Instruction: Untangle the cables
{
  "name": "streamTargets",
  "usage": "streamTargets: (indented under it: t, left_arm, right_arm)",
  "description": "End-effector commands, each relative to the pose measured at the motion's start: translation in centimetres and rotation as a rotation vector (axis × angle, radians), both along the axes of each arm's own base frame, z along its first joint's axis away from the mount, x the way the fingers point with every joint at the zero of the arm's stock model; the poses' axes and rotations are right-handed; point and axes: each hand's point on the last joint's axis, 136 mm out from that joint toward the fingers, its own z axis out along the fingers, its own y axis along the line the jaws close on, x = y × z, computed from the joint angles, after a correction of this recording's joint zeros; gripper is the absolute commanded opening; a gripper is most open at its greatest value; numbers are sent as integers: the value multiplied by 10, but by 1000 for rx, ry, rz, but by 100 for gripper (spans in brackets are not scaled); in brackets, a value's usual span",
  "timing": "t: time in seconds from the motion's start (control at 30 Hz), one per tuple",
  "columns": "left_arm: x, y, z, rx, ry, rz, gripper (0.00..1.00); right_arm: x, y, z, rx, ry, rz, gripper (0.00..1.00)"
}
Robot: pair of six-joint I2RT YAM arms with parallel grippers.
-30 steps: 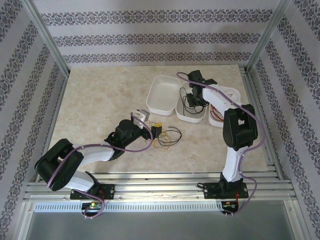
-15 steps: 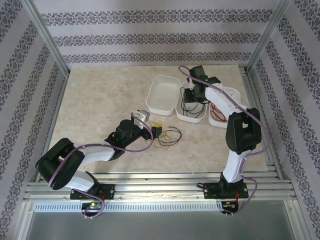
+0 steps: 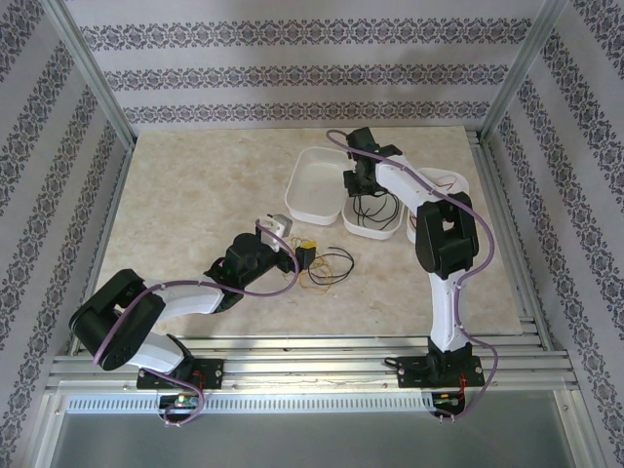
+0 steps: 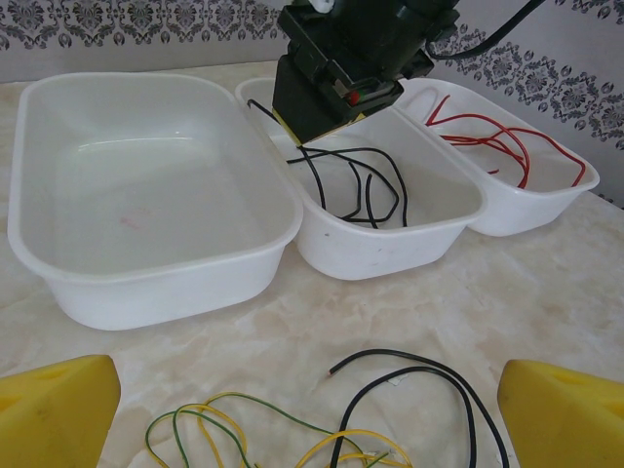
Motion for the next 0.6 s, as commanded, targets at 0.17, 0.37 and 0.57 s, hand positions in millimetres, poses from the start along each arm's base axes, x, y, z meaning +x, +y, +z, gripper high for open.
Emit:
streamTargets:
  t: [0.17,0.37,0.57]
  left_arm:
    - [2,5,4,-14,3,26,99]
    - [0,7,1,-6,10,30,99]
    - [0,8,1,-9,10,36,99]
  right_arm:
    - [9,-13,-22,12,40,-61,5]
    - [6,-38,-31,32,66,-148,0]
    - [-1,-46,-27,61,65,-155,11]
